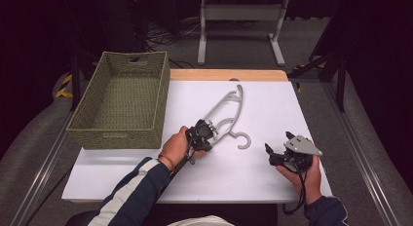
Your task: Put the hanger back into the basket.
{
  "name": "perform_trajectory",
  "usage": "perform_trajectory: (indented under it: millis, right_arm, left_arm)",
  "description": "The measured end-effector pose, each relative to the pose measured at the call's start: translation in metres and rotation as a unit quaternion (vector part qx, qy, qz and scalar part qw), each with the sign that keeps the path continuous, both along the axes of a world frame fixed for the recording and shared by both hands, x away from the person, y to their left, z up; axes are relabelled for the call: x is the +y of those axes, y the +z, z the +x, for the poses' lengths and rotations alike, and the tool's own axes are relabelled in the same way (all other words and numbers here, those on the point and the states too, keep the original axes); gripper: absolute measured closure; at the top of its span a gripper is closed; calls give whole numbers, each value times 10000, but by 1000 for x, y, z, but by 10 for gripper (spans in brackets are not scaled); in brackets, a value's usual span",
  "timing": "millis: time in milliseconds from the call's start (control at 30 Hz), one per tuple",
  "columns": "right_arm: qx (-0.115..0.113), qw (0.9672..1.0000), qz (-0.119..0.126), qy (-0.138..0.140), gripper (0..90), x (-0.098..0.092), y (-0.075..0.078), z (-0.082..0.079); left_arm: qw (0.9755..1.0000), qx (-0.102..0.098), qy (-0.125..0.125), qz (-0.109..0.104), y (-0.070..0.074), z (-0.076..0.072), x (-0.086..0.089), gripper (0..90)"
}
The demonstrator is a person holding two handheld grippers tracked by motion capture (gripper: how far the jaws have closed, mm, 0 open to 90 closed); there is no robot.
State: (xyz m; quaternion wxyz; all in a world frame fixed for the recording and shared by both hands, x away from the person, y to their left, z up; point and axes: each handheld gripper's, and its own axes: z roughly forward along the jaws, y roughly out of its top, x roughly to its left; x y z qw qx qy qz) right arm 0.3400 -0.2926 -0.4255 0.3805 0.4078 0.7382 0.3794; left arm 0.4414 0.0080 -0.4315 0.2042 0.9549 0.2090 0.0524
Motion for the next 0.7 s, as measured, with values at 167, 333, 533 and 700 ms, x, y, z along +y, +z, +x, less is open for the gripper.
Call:
perform_trajectory:
  millis: [167,333,533,700]
  right_arm:
    - [1,10000,11,-27,181,-1,0,1]
    - [-12,10000,49,-63,181,-4,0,1]
    - [-9,10000,52,-53,181,-4,0,1]
    - [-60,9999,57,-57,183,-5,0,0]
  left_arm:
    - [9998,-198,-26,-71,-1,-3,1,825]
    - [9985,-528,81,-98,1,-5,1,826]
    - [9966,-712,109,-404,13,-6,7,826]
    - [9932,-949,164,-659,28,-9,13,826]
